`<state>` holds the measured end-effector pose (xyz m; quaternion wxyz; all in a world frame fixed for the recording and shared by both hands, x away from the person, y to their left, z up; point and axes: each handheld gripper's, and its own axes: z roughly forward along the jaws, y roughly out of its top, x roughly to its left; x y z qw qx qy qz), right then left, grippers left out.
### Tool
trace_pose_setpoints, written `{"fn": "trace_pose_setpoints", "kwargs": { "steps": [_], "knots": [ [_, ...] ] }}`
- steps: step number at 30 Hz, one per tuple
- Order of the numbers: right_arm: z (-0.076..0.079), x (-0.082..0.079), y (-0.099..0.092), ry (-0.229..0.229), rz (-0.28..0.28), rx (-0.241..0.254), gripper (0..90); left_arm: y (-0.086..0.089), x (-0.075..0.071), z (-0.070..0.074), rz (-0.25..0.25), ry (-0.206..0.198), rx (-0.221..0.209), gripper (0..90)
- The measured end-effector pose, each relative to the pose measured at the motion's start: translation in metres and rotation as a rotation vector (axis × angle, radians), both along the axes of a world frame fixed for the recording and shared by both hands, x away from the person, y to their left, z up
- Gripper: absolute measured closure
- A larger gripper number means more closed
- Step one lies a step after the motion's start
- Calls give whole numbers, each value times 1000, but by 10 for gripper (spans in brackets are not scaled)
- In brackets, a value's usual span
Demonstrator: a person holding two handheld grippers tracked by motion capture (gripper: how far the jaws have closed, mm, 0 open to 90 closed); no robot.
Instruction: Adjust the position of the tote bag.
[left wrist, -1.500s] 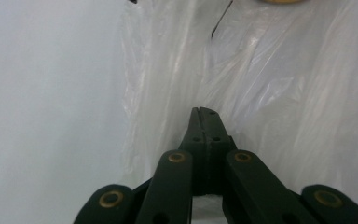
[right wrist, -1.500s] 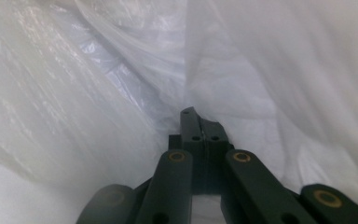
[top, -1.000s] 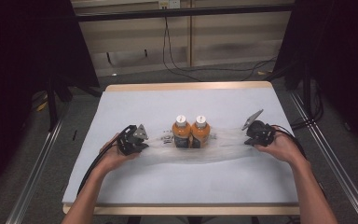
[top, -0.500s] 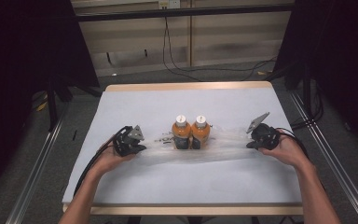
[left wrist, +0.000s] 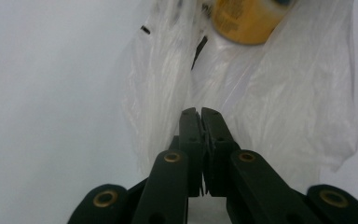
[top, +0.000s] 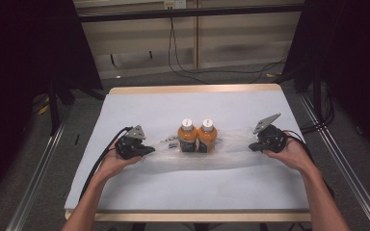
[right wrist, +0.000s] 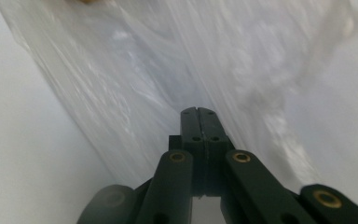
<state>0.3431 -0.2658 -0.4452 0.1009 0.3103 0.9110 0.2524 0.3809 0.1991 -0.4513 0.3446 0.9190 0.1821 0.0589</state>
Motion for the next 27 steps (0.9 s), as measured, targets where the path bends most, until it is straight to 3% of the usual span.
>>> {"fn": "trace_pose_setpoints", "kwargs": {
  "steps": [3,9,13,16,19,23,27],
  "knots": [
    [4,0,2,-37,16,25,900,-3,-2,4,-12,-12,-31,876],
    [15,-1,3,-76,14,136,900,-3,-2,13,4,2,-164,872],
    [20,-2,6,-97,15,163,900,-4,-3,19,17,8,-221,852],
    [23,-2,9,-106,21,179,900,-5,-2,20,17,12,-244,842],
    [26,-1,17,-121,34,200,900,-9,-2,23,31,9,-262,775],
    [28,-1,28,-119,47,203,900,-18,-8,30,10,-2,-268,807],
    [35,0,38,-103,69,248,900,-35,-17,36,-15,5,-277,846]
  ]
}}
